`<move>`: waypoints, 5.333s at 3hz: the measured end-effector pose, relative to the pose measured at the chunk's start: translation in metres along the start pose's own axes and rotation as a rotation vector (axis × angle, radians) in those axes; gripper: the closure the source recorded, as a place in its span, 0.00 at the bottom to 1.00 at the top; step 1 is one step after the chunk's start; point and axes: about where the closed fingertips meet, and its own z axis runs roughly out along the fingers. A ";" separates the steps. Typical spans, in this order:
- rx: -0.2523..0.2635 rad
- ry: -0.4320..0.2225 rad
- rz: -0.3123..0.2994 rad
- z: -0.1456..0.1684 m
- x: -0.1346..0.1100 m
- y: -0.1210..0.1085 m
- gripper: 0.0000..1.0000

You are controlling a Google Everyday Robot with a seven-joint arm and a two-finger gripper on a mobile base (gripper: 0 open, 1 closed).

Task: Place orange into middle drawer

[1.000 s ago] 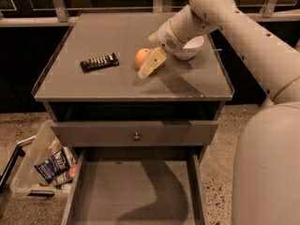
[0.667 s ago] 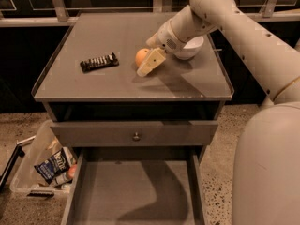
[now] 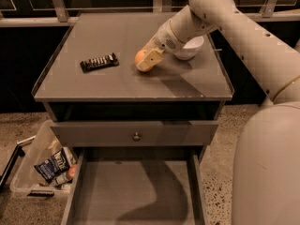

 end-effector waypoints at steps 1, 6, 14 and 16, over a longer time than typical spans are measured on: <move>0.000 0.000 0.000 0.000 0.000 0.000 0.88; 0.123 -0.024 0.030 -0.081 0.017 0.050 1.00; 0.141 -0.090 0.191 -0.062 0.138 0.206 1.00; 0.174 -0.126 0.186 -0.011 0.195 0.214 1.00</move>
Offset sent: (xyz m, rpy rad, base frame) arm 0.0101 0.0065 0.0041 -0.0259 0.0115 0.0235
